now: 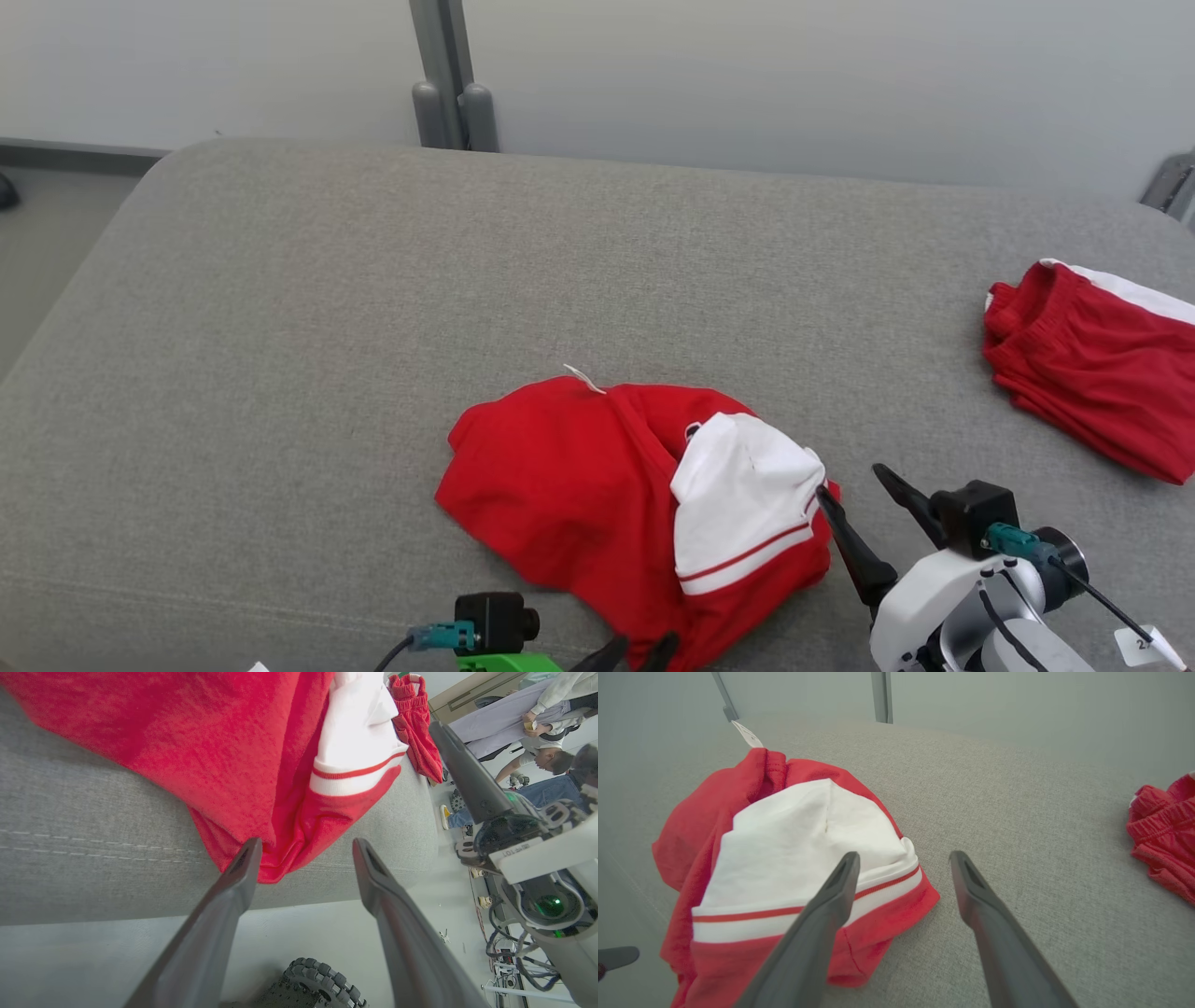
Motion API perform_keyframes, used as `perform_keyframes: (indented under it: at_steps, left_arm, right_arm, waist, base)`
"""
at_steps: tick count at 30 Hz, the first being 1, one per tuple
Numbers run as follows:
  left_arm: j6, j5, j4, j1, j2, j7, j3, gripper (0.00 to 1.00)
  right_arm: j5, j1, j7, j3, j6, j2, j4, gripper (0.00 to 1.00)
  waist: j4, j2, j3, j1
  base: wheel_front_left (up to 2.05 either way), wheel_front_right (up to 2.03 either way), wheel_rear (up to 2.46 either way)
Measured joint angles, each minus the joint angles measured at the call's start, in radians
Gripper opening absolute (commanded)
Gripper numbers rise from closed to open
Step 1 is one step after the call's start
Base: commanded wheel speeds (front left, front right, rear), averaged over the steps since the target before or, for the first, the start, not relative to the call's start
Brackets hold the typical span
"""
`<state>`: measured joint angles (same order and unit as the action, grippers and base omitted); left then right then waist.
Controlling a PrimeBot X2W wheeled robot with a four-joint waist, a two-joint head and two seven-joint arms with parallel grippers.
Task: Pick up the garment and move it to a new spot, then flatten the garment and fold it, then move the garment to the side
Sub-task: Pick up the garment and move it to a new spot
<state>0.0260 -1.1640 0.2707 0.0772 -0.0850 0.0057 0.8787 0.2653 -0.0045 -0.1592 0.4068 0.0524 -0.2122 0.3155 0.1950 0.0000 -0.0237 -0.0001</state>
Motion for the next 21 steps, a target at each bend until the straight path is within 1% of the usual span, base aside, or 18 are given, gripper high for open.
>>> perform_keyframes:
  at_steps: [3,5,8,11,14,17,18,19,20,21]
  left_arm:
    - [-0.001,0.007,-0.021,0.0,0.0,-0.008,0.002,1.0]
    - [-0.001,0.008,-0.031,0.0,0.0,-0.011,0.001,1.0]
    - [-0.001,0.012,-0.046,0.0,0.0,-0.011,0.001,1.0]
    - [-0.001,0.015,-0.057,0.001,0.0,-0.011,0.001,1.0]
    - [-0.001,0.015,-0.06,0.001,0.0,-0.011,0.001,1.0]
    - [-0.001,0.015,-0.068,0.001,0.0,-0.012,-0.001,1.0]
    - [-0.002,0.015,-0.07,0.001,0.0,-0.013,-0.003,1.0]
    - [-0.002,0.015,-0.071,0.001,0.0,-0.016,-0.005,1.0]
    - [-0.005,0.015,-0.071,0.001,-0.001,-0.017,-0.007,1.0]
    - [-0.01,0.015,-0.072,0.001,-0.002,-0.021,-0.011,1.0]
  right_arm:
    - [0.008,-0.019,0.028,-0.005,0.0,0.001,0.042,1.0]
    - [0.011,-0.034,0.049,-0.005,0.008,0.0,0.072,1.0]
    - [0.027,-0.061,0.071,-0.01,0.01,0.001,0.114,1.0]
    - [0.037,-0.088,0.087,-0.018,0.018,0.001,0.153,1.0]
    - [0.041,-0.103,0.096,-0.023,0.018,0.0,0.177,1.0]
    - [0.064,-0.117,0.107,-0.039,0.021,0.006,0.211,1.0]
    - [0.094,-0.119,0.114,-0.047,0.027,0.017,0.238,1.0]
    - [0.102,-0.119,0.118,-0.045,0.032,0.022,0.252,0.85]
    - [0.108,-0.119,0.122,-0.044,0.036,0.027,0.264,0.44]
    - [0.117,-0.119,0.128,-0.041,0.042,0.033,0.271,0.37]
  waist:
    - [0.023,0.0,0.005,0.0]
    - [0.037,0.0,0.01,0.0]
    - [0.057,0.0,0.021,0.0]
    - [0.076,0.0,0.034,0.0]
    - [0.089,0.0,0.041,0.0]
    - [0.107,0.0,0.052,0.0]
    - [0.118,0.0,0.057,0.0]
    - [0.124,0.0,0.059,0.0]
    - [0.129,0.0,0.06,0.0]
    - [0.133,0.0,0.06,0.0]
  base:
    - [0.0,0.0,0.0]
    - [0.0,0.0,0.0]
    - [0.0,0.0,0.0]
    - [0.0,0.0,0.0]
    - [0.0,0.0,0.0]
    - [0.0,0.0,0.0]
    - [0.0,0.0,0.0]
    - [0.0,0.0,0.0]
    - [0.0,0.0,0.0]
    - [0.0,0.0,0.0]
